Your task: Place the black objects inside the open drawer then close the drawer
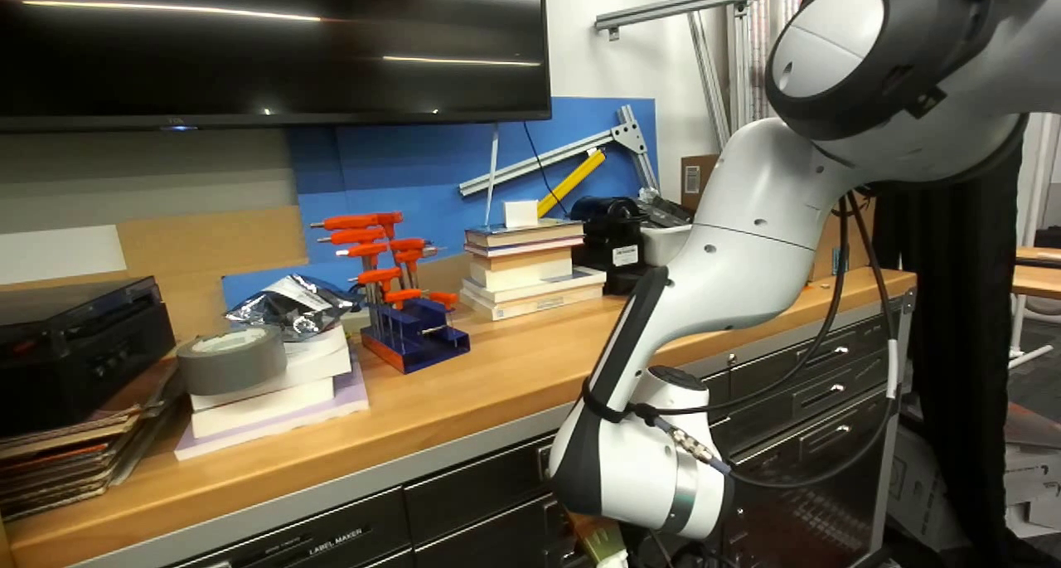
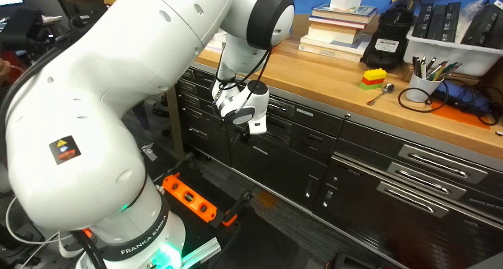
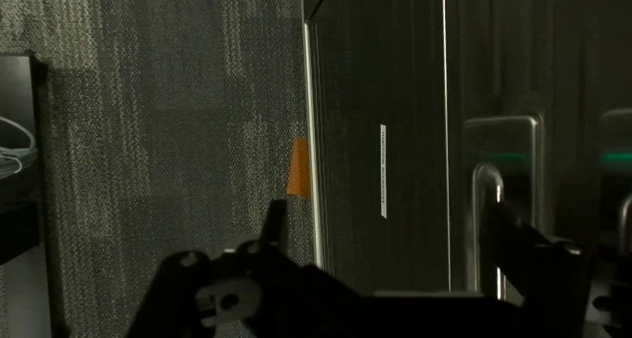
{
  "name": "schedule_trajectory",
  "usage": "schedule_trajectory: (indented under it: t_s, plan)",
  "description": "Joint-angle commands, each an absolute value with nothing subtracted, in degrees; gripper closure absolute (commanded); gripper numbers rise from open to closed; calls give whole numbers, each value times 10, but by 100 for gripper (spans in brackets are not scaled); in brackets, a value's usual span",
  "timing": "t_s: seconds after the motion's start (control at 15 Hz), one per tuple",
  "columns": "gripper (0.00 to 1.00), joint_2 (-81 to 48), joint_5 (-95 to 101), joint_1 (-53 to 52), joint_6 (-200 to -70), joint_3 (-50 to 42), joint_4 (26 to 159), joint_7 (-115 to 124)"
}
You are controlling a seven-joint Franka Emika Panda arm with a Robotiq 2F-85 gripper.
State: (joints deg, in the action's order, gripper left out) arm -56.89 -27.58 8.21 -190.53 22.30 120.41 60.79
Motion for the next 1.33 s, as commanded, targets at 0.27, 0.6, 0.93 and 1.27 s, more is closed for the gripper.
schedule_trajectory:
  t_s: [0.27, 0.6, 0.93, 1.27]
  plan:
    - [0, -521, -284, 73, -1912, 200, 1264, 592]
    - [0, -404, -305, 18, -1868, 121, 1403, 595]
    - [0, -263, -258, -42, -1813, 52, 1520, 527]
    - [0, -112, -177, -105, -1715, -34, 1577, 443]
